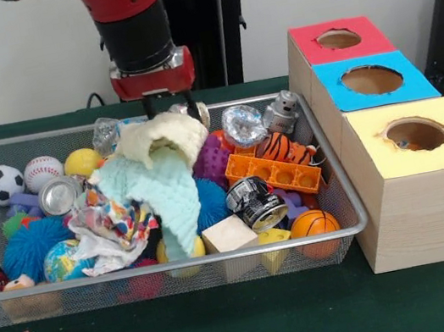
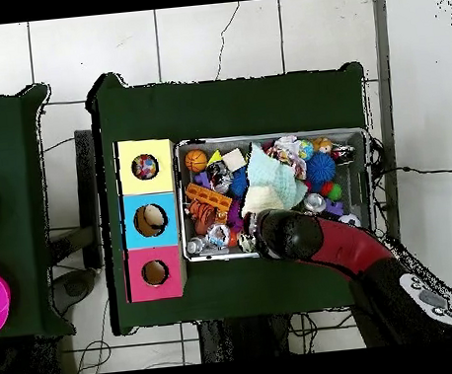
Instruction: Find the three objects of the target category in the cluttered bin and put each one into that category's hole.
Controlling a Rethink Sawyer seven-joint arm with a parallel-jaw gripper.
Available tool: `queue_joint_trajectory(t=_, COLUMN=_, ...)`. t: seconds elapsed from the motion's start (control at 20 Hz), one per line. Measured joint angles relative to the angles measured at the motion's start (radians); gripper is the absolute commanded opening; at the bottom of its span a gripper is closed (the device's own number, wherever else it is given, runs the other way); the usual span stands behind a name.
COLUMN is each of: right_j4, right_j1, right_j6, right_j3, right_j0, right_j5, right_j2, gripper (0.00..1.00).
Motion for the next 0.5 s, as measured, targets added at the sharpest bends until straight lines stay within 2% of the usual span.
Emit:
queue_joint_trajectory(t=0.2, right_j4=0.008, right_j1=0.016, right_j6=0.0, right_j3=0.018, right_j0=0.004, right_j5=0.0, right_j2=0.014, gripper=1.0)
queue_joint_trajectory(t=0.5, right_j4=0.008, right_j1=-0.003, right_j6=0.0, right_j3=0.063, right_j0=0.007, right_j5=0.0, right_j2=0.003, gripper=1.0)
